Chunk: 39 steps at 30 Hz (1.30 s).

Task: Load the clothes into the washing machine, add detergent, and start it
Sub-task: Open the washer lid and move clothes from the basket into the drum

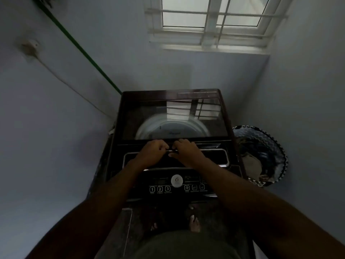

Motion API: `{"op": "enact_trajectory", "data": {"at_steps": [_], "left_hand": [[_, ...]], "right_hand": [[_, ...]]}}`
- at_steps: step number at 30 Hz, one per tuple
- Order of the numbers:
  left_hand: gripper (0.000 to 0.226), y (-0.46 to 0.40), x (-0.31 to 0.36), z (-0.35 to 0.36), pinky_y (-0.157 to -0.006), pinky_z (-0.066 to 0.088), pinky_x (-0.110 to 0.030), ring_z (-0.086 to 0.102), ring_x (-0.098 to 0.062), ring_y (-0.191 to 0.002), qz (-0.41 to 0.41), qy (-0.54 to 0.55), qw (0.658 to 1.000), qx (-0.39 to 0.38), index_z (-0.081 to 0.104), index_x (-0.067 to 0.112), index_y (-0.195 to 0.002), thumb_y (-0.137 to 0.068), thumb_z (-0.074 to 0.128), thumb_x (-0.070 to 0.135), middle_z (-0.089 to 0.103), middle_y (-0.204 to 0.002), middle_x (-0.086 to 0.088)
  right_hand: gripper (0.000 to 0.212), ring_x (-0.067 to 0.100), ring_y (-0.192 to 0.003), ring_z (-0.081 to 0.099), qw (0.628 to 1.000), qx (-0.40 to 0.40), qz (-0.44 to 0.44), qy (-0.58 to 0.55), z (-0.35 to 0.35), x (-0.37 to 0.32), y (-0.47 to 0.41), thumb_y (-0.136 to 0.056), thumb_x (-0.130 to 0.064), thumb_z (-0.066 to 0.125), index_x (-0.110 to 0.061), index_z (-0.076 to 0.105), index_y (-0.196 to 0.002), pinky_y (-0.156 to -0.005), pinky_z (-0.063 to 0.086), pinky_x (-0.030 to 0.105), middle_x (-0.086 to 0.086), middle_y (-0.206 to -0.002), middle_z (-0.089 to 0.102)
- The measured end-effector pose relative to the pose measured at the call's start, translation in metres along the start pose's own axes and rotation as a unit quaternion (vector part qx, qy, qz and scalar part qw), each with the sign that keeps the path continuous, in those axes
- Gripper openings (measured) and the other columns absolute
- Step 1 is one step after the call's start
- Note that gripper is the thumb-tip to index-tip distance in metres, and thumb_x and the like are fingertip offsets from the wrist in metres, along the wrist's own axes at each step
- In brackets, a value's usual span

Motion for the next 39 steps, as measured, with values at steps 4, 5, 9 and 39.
{"op": "enact_trajectory", "data": {"at_steps": [4, 5, 9, 39], "left_hand": [[0.021, 0.008, 0.004, 0.001, -0.092, 0.049, -0.03, 0.064, -0.016, -0.101, -0.007, -0.016, 1.0, 0.007, 0.073, 0.017, -0.101, -0.09, 0.055, 0.017, 0.072, -0.106, -0.001], [0.023, 0.009, 0.003, 0.002, -0.094, 0.049, -0.032, 0.064, -0.018, -0.103, -0.005, -0.02, 1.0, 0.011, 0.074, 0.016, -0.102, -0.088, 0.056, 0.015, 0.072, -0.108, -0.003], [0.022, 0.015, 0.002, 0.003, -0.095, 0.047, -0.029, 0.065, -0.019, -0.101, -0.032, 0.013, 0.998, 0.059, 0.076, 0.014, -0.098, -0.09, 0.055, 0.015, 0.072, -0.104, -0.006], [0.043, -0.017, 0.106, -0.127, -0.077, 0.047, -0.034, 0.062, -0.029, -0.085, -0.025, -0.063, 0.995, 0.068, 0.066, 0.002, -0.094, -0.101, 0.038, 0.033, 0.066, -0.091, -0.015]], "right_hand": [[0.048, 0.025, -0.116, 0.051, 1.0, 0.006, 0.008, -0.009, 0.002, 0.0, 0.008, -0.087, -0.056, 0.056, -0.02, 0.056, -0.119, -0.096, 0.037, 0.044, 0.005, -0.121, 0.058], [0.048, 0.025, -0.116, 0.052, 1.0, 0.01, 0.011, -0.012, 0.004, 0.001, 0.009, -0.087, -0.056, 0.056, -0.02, 0.056, -0.119, -0.096, 0.037, 0.044, 0.005, -0.12, 0.059], [0.051, 0.027, -0.113, 0.053, 0.999, 0.036, 0.016, -0.016, 0.006, -0.001, 0.018, -0.087, -0.056, 0.056, -0.019, 0.055, -0.122, -0.096, 0.038, 0.042, 0.007, -0.119, 0.058], [0.063, 0.02, -0.108, 0.052, 0.995, 0.07, -0.073, 0.02, -0.154, -0.035, 0.006, -0.061, -0.063, 0.074, -0.025, 0.066, -0.11, -0.083, 0.047, 0.036, 0.001, -0.116, 0.055]]}}
Point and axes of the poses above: each hand's wrist, its own y-axis away from the middle knuckle, its own z-axis out of the palm, x = y × z, the point moved 4 cm from there along -y, towards the middle knuckle
